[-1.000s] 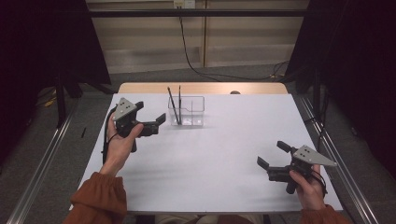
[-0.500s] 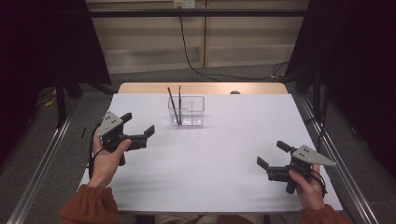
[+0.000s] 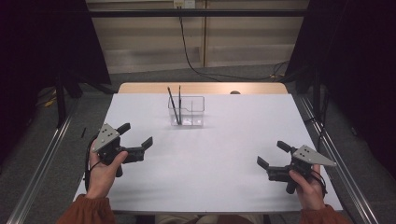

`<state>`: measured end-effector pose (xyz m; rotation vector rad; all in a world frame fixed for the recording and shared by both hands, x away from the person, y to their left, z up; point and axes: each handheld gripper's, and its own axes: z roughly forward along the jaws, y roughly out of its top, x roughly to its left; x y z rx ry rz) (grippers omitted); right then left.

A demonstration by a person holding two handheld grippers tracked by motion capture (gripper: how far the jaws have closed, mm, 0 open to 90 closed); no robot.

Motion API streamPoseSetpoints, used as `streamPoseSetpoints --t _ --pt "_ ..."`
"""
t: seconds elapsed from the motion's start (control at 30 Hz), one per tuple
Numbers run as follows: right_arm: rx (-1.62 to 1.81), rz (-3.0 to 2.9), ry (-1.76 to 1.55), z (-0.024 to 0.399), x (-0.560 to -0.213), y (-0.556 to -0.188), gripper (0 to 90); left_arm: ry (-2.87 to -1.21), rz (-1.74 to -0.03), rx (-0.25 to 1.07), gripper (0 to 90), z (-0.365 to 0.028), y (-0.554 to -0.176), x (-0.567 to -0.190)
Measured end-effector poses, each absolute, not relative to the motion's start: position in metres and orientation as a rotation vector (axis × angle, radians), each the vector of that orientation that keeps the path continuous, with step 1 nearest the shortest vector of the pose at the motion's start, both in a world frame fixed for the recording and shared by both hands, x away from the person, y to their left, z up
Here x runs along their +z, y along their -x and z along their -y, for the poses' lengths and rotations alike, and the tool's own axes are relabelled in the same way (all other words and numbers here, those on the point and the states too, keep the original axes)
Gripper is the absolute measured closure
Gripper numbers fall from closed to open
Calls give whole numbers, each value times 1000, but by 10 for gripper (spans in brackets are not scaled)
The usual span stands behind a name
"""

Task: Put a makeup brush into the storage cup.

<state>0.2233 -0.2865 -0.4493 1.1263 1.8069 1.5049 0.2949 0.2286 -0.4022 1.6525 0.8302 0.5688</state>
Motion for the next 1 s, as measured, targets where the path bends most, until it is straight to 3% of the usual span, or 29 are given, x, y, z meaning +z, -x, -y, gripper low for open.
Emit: streamPoseSetpoints --t 1.0 --pt "1505 -1806 -1115 288 -448 -221 0 -1640 -883 598 18 -250 -242 -430"
